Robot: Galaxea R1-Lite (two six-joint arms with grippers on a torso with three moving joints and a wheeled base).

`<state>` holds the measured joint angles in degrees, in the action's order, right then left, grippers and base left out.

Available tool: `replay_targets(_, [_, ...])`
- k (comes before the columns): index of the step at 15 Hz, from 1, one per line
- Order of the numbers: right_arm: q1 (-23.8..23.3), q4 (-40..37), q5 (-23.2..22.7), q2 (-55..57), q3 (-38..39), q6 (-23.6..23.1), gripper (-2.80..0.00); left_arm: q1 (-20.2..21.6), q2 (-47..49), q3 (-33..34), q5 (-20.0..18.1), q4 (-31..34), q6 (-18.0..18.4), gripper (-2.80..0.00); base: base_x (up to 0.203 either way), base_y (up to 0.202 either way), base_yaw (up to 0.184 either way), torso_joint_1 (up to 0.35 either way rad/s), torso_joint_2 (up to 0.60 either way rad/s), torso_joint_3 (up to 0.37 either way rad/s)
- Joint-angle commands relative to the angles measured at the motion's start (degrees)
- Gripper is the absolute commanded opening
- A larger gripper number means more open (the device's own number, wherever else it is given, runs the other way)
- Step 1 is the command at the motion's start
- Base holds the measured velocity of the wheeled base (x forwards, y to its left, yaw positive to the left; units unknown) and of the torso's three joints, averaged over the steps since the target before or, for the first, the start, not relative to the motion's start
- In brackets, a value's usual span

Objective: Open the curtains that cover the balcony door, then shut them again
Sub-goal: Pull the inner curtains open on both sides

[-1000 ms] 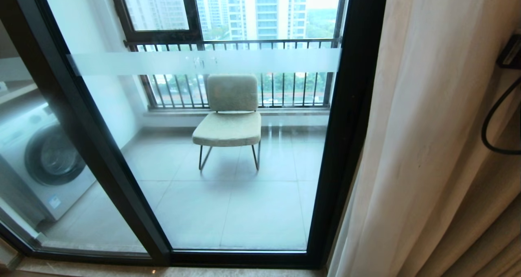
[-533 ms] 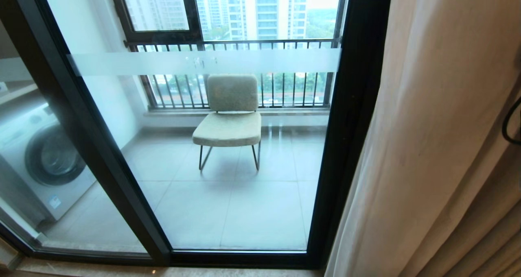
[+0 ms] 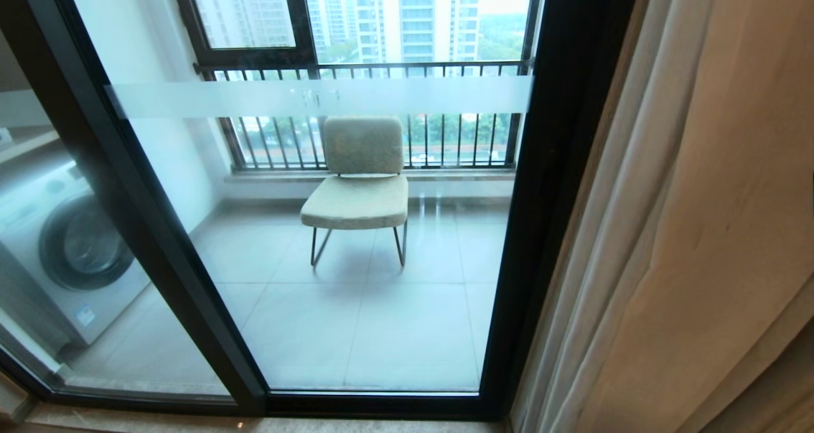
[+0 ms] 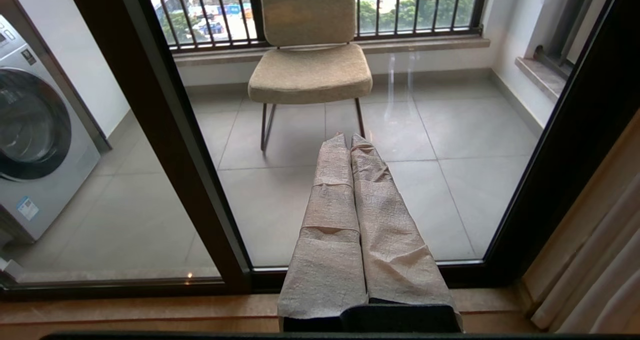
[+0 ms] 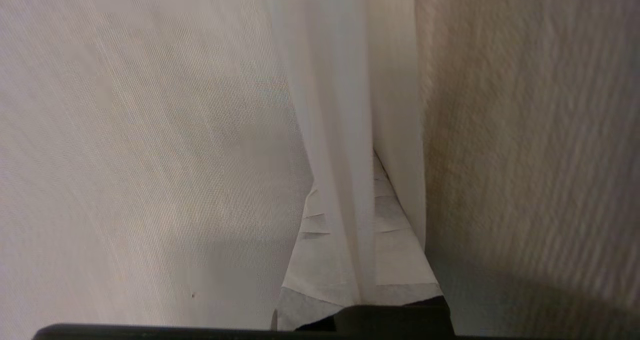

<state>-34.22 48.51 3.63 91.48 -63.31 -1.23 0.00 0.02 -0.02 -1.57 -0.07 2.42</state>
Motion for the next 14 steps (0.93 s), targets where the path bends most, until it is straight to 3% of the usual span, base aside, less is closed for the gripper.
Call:
replay_targets(1, [-4.4, 0.1, -0.8, 1.2, 0.0, 0.4, -2.8, 0.0, 0.0, 0.0, 0.0, 0.0, 0.0, -2.8, 0.0, 0.0, 0.0, 0.0, 0.0, 0.0])
replay_targets(6, [-10.9, 1.5, -3.2, 2.5, 0.0, 0.9, -2.8, 0.0, 0.0, 0.0, 0.0, 0.0, 0.0, -2.8, 0.0, 0.0, 0.0, 0.0, 0.0, 0.0])
replay_targets(14, [-12.3, 2.7, -5.1, 2.7, 0.4, 0.2, -2.8, 0.0, 0.0, 0.0, 0.0, 0.0, 0.0, -2.8, 0.0, 0.0, 0.0, 0.0, 0.0, 0.0])
